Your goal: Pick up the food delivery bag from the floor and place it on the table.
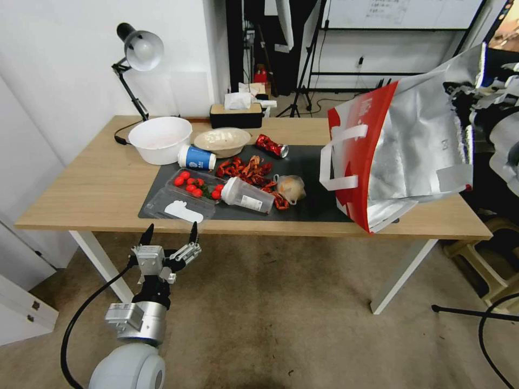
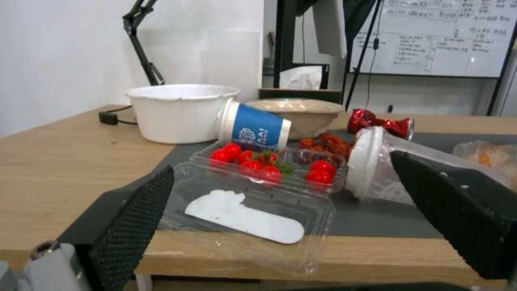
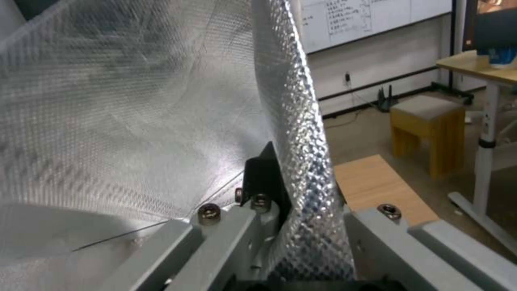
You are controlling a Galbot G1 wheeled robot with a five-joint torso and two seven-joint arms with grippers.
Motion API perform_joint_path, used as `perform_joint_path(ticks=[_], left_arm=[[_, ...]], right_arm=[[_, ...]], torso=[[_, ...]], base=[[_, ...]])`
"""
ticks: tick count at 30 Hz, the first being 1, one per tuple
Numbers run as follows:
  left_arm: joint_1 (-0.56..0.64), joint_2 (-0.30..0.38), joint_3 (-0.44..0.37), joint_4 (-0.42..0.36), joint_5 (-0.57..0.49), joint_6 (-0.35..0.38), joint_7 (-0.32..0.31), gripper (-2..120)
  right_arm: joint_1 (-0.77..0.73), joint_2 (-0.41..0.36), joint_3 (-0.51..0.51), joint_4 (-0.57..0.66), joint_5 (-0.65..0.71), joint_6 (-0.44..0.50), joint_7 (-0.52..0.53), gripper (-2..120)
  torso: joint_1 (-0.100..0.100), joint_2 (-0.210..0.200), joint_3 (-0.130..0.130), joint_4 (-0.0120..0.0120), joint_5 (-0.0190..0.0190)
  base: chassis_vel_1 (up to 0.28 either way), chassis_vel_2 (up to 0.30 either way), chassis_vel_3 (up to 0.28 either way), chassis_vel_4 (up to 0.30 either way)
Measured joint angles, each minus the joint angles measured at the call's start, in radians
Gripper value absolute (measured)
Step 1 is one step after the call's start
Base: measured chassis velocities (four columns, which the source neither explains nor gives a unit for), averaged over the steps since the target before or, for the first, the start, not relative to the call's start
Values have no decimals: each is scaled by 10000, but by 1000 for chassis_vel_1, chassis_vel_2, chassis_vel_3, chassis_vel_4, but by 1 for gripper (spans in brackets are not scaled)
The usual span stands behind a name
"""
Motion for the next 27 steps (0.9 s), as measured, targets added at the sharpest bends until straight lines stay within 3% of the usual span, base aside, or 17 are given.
perform_joint_path(ticks=[27], left_arm=[[-33,-62,43,129,16,-46,17,100]], right_arm=[[121,342,-389,-615,-177,-257,172,0]], torso=[[0,0,0,0,0]], base=[[0,0,0,0]])
